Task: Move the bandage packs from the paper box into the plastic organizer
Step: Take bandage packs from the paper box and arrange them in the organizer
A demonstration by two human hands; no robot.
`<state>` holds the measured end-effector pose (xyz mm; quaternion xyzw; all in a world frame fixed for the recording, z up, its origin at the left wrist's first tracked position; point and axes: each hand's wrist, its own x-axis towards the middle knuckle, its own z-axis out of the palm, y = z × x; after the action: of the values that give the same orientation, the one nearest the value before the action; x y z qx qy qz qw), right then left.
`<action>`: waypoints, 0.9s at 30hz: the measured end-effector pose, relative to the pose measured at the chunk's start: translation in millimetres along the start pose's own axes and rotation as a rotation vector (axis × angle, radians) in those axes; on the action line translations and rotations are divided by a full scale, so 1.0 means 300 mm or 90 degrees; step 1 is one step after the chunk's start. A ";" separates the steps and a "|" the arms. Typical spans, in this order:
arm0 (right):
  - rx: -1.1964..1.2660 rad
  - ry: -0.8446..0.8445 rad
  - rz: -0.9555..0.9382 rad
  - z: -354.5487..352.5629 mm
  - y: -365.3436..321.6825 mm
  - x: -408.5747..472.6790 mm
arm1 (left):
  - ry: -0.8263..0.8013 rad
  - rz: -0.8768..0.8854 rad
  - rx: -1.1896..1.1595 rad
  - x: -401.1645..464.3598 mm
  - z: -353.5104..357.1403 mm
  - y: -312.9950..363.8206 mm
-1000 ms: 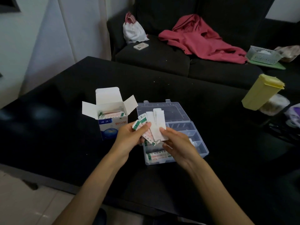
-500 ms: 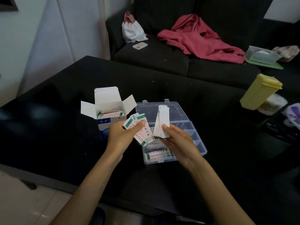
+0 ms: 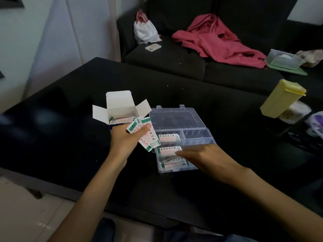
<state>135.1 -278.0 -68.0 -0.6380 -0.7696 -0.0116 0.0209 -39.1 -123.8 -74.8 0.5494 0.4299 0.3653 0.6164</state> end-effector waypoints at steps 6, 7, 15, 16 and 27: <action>-0.139 -0.028 -0.108 0.025 -0.002 0.043 | -0.002 -0.001 -0.030 -0.004 0.000 0.008; -0.147 -0.029 -0.136 0.024 -0.003 0.048 | -0.002 -0.002 -0.034 -0.003 0.001 0.009; -0.102 -0.269 -0.103 -0.073 -0.002 0.142 | -0.017 -0.011 -0.035 -0.006 0.005 0.012; -0.098 -0.304 -0.090 -0.082 -0.004 0.161 | -0.019 -0.015 -0.034 -0.006 0.006 0.013; 0.046 -0.522 0.039 -0.125 0.010 0.224 | -0.018 -0.011 -0.046 -0.008 -0.007 0.018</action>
<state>126.2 -213.1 -27.3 -0.6116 -0.6946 0.2712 -0.2645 -41.8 -124.4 -69.2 0.5280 0.4123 0.3672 0.6453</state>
